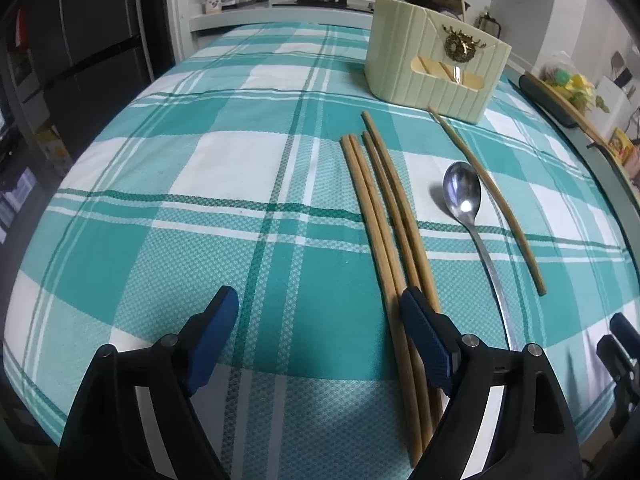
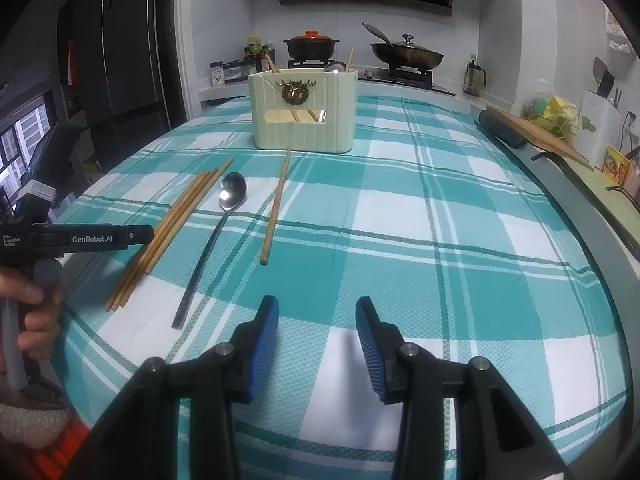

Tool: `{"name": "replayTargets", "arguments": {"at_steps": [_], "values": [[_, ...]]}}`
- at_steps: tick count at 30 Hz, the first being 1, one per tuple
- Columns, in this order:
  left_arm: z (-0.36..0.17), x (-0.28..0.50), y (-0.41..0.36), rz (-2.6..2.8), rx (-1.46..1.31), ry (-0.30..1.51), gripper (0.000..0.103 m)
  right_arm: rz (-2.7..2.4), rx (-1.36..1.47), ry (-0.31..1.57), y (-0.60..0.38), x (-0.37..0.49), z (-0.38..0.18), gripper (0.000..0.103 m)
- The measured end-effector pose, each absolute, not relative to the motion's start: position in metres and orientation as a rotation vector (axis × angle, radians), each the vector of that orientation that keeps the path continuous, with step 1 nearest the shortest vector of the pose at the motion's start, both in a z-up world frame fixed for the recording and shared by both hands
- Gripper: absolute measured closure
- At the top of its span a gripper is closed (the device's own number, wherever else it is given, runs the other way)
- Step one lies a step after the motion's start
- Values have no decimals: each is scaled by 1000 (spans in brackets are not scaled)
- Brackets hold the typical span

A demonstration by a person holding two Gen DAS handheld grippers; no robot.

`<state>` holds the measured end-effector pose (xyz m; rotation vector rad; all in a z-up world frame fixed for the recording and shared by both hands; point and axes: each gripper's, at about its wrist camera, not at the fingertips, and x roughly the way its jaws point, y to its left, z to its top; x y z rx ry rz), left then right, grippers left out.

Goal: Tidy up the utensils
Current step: 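Withdraw both tools from the caddy toward the remaining utensils, then move the right gripper down onto the lone chopstick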

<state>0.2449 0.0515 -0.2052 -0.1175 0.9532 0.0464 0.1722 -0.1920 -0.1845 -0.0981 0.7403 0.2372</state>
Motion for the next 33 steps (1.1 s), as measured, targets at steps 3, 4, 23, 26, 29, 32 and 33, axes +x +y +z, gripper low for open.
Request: {"name": "replayTargets", "arguments": {"at_steps": [3,4,23,26,29,32,33], "values": [[-206,248,50,44,-111,955,14,234,-103,756,-191,175,-187,62],[-206,249,51,44,-115,956,14,230,-105,762,-191,175,-188,62],[-206,250,59,67,-132,980,15,342,-166,903,-138,282,-192,64],[-206,249,61,63,-150,980,15,308,-199,919,-132,289,-203,68],[-206,249,62,65,-155,976,15,301,-192,921,-135,288,-207,78],[-205,248,61,53,-169,972,15,288,-215,915,-136,284,-207,90],[-204,248,61,42,-181,970,15,282,-217,913,-136,283,-207,91]]}}
